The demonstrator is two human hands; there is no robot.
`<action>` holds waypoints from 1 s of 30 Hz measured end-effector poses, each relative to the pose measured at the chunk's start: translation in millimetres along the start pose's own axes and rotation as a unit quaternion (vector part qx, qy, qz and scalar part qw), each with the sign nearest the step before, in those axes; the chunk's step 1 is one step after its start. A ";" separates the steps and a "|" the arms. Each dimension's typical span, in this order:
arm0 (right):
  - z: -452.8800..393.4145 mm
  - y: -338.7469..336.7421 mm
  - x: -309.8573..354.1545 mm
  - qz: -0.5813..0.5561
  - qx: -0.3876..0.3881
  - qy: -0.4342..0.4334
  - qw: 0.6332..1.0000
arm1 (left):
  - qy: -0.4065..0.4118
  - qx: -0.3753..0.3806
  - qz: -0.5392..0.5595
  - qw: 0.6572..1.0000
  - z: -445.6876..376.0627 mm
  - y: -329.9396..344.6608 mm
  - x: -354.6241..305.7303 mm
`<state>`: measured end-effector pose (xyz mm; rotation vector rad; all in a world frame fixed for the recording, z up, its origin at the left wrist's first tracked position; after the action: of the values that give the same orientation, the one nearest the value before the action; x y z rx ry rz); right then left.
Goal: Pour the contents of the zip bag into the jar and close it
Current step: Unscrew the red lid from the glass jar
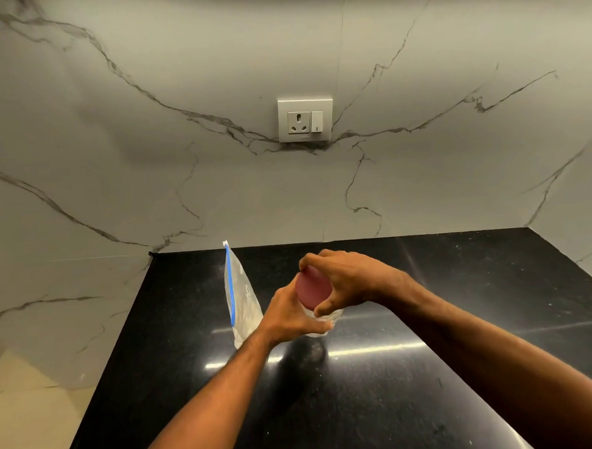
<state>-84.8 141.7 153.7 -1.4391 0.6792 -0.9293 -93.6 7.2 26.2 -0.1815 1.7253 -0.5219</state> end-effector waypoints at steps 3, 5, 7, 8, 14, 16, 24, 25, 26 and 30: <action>-1.0 0.7 -4.8 -0.013 -0.005 -0.006 1.000 | 0.000 -0.004 0.002 1.000 0.2 1.4 -0.1; 0.1 -6.7 -13.7 -0.087 -0.039 0.004 0.995 | 0.002 -0.020 0.014 1.000 -1.4 1.2 -1.3; 2.2 -16.5 -24.8 -0.157 -0.096 0.014 0.983 | 0.012 -0.030 0.016 0.999 -3.4 1.8 -4.3; 3.5 -20.6 -30.8 -0.180 -0.129 0.021 0.975 | 0.016 -0.035 0.015 0.999 -3.9 2.2 -6.2; 15.7 -7.6 -72.8 -0.365 -0.259 0.125 0.885 | 0.001 -0.056 0.022 0.998 -3.8 6.0 -5.2; 22.5 11.1 -86.2 -0.441 -0.288 0.162 0.834 | -0.011 -0.070 0.022 0.997 -4.4 7.3 0.5; 50.8 122.2 -106.5 -0.486 -0.344 0.286 0.750 | -0.060 -0.136 0.009 0.989 9.0 18.2 37.2; 53.6 134.7 -106.1 -0.484 -0.341 0.295 0.750 | -0.066 -0.136 0.012 0.989 11.3 20.2 39.7; 56.2 146.0 -105.2 -0.485 -0.337 0.300 0.749 | -0.071 -0.137 0.015 0.988 13.5 21.9 41.7; 64.8 184.5 -102.8 -0.469 -0.323 0.301 0.765 | -0.087 -0.139 0.013 0.986 20.9 30.7 47.2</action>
<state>-59.1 244.8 -39.9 -2.1806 0.7754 -2.1684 -79.3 10.5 -32.1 -0.3917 1.6210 -0.2366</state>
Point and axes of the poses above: each hand's wrist, its own z-axis away from the middle knuckle, its own y-axis out of the palm, x = y × z, the point moved 3 cm from there along -z, towards the middle knuckle, and after that the axes turned 8 degrees about -x, right-handed, at the moved point
